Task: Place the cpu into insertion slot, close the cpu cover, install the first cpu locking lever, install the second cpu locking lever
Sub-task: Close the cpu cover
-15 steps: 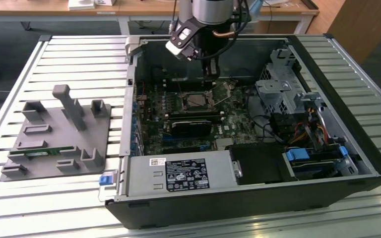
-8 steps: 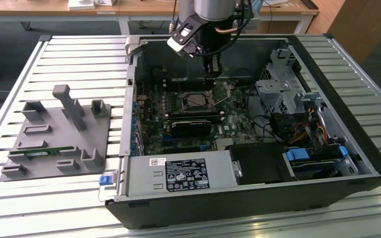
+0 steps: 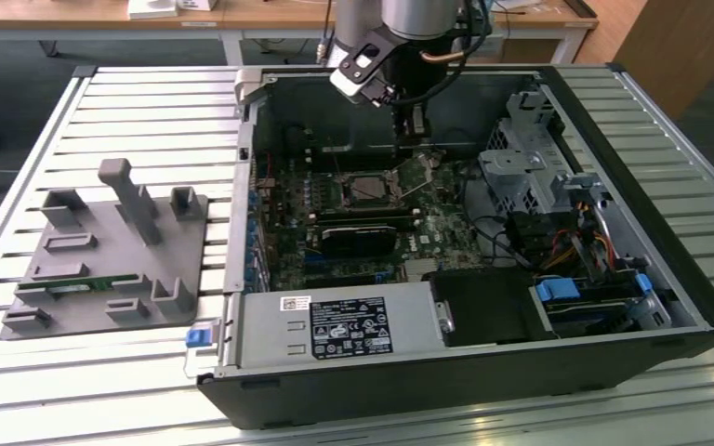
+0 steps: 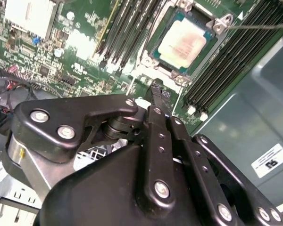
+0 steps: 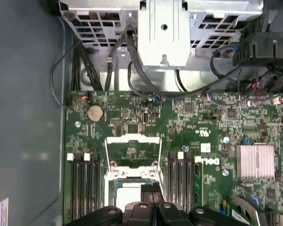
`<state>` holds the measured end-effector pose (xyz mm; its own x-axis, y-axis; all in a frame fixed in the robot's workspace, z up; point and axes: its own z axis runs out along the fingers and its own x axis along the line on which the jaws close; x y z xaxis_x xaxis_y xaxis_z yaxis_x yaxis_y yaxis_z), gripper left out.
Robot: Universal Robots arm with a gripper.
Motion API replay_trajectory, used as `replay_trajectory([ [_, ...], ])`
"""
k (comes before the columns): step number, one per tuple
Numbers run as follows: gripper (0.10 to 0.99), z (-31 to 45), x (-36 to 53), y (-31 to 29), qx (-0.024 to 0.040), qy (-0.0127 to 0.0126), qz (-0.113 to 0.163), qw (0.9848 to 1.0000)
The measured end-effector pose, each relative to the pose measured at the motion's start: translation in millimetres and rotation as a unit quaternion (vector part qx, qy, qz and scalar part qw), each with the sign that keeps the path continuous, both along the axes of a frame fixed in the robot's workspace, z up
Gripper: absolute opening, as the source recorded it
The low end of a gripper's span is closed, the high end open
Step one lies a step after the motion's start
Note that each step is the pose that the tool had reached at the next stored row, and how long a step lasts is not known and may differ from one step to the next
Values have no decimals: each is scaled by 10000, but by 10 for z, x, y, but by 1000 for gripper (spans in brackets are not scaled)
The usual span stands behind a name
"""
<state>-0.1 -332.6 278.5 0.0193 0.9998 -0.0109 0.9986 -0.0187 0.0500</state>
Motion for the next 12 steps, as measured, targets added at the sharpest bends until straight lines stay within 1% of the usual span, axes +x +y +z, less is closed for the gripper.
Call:
replay_trajectory([
  [8,106,0,137,0,0,17,-1,10000],
  [12,106,-1,200,0,1,20,0,10000],
])
